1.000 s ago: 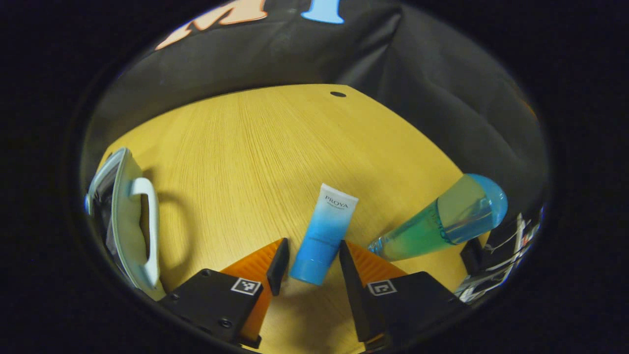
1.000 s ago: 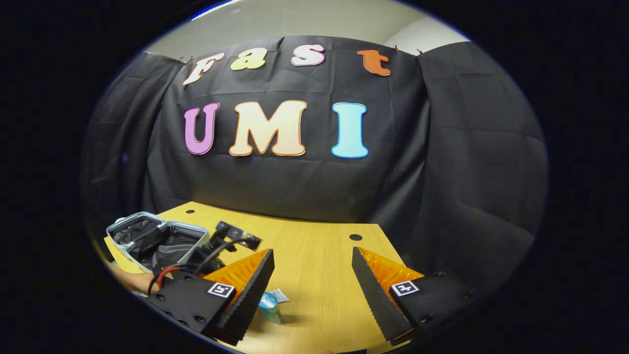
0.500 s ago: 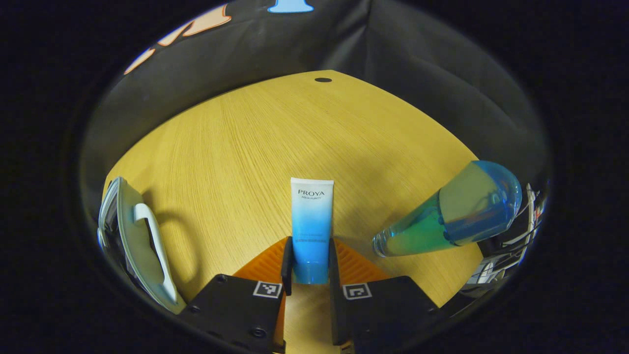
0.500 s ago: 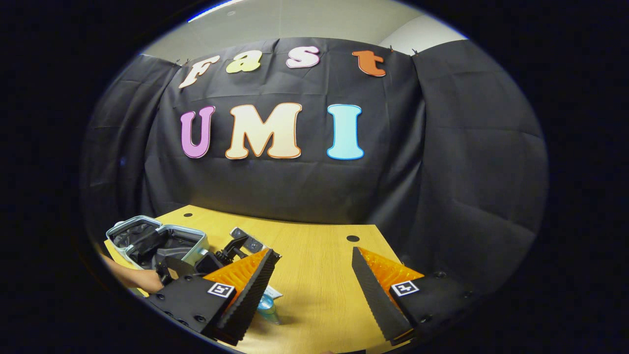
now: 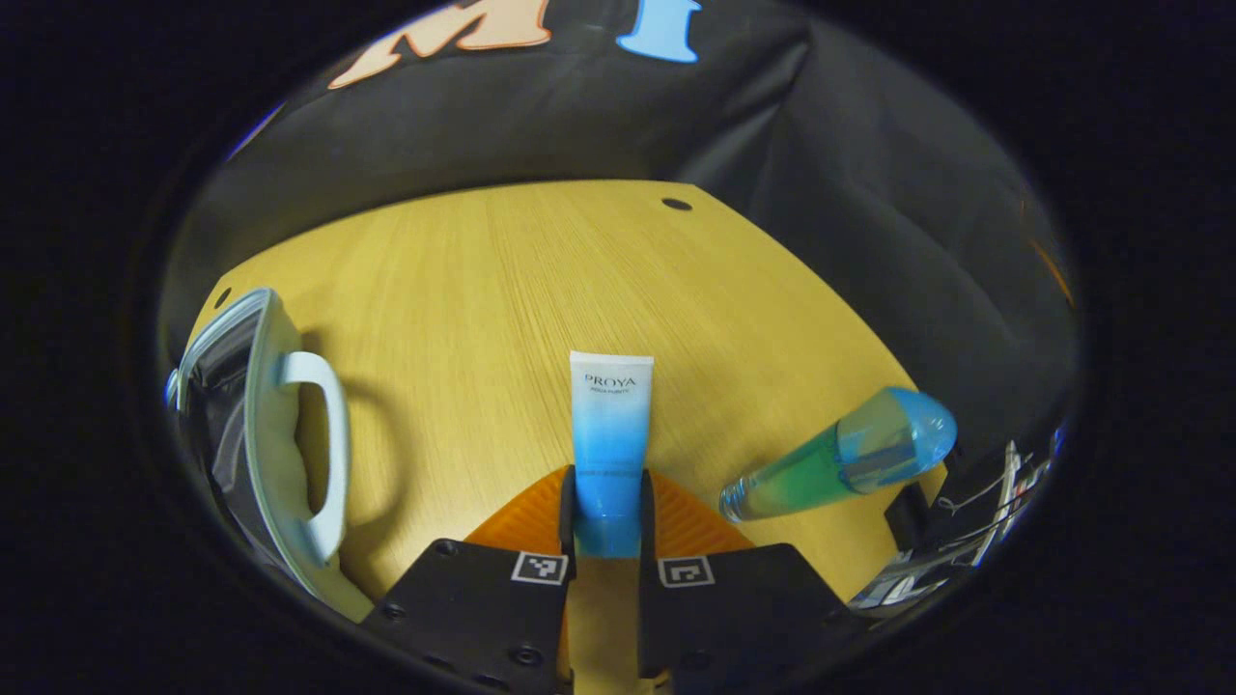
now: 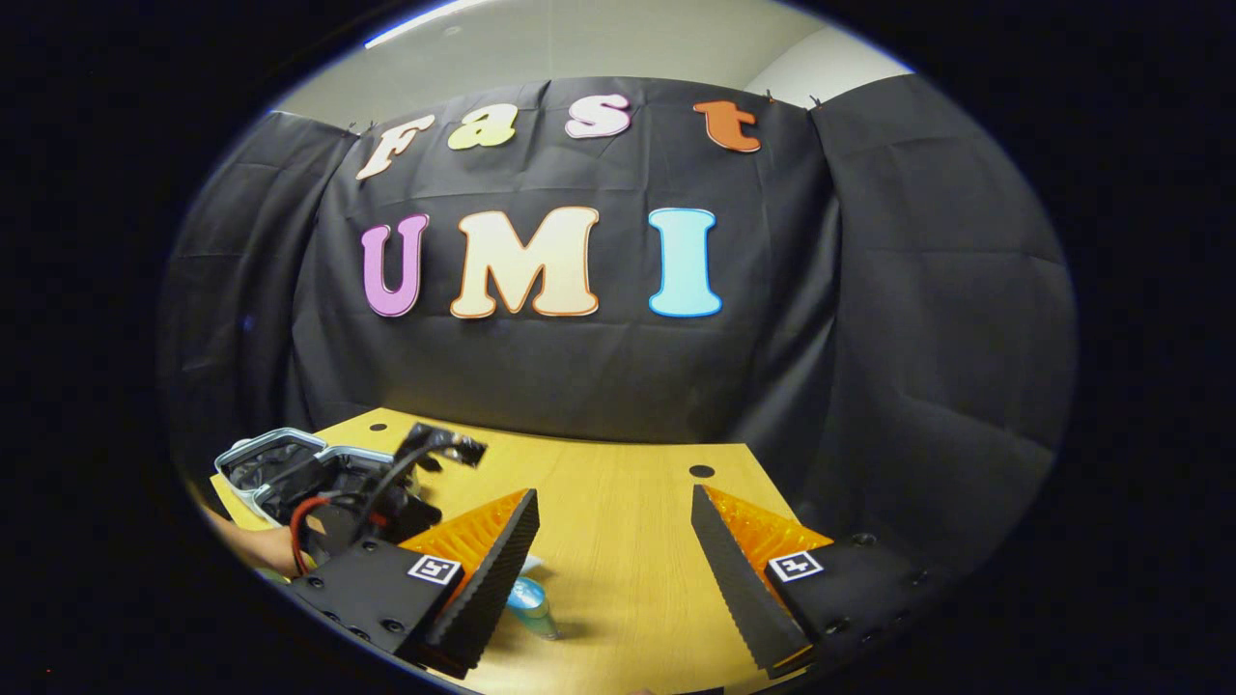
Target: First open the suitcase, pack the skin care products into it, and then close the suitcase.
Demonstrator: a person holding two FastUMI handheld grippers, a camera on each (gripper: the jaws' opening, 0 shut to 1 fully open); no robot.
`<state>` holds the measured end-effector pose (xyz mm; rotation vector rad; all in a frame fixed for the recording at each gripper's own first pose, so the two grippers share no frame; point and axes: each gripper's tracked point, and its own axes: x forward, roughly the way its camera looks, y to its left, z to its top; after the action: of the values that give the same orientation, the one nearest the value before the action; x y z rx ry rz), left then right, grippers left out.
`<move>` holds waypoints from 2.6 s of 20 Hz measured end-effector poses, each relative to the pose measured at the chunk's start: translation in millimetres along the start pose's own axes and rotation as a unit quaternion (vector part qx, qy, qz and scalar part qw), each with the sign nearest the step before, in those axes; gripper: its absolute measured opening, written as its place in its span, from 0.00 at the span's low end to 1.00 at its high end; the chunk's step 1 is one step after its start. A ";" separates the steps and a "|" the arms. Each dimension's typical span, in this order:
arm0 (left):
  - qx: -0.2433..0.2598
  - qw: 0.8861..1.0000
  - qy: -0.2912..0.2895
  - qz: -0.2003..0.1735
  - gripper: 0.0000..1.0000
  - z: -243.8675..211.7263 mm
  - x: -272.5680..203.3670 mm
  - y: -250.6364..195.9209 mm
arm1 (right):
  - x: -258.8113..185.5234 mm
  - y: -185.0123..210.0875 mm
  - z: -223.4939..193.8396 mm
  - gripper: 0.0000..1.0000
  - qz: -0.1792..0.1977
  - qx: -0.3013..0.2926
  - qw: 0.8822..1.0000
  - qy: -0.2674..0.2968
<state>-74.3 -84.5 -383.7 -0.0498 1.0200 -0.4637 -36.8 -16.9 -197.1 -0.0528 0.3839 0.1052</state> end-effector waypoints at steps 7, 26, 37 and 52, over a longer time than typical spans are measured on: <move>-0.053 0.996 -0.064 -0.009 0.19 40.1 -48.0 1.7 | 10.5 39.1 -50.2 0.99 0.062 -0.009 0.997 0.050; -0.141 0.974 -0.161 0.076 0.19 49.7 -177.3 35.8 | 28.3 75.1 -203.2 0.60 0.159 -0.013 0.969 0.189; -0.191 0.967 -0.122 0.114 0.19 -0.8 -196.1 121.8 | 31.3 99.8 -176.2 0.41 0.155 0.024 0.966 0.206; -0.173 0.967 0.010 0.185 0.24 -70.2 -134.1 268.0 | 29.6 284.2 -111.6 0.38 0.247 0.112 0.925 0.266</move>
<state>-97.3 222.5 -380.2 -0.1635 1.0926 0.0575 -82.9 260.1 -320.5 0.2496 0.9490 0.5524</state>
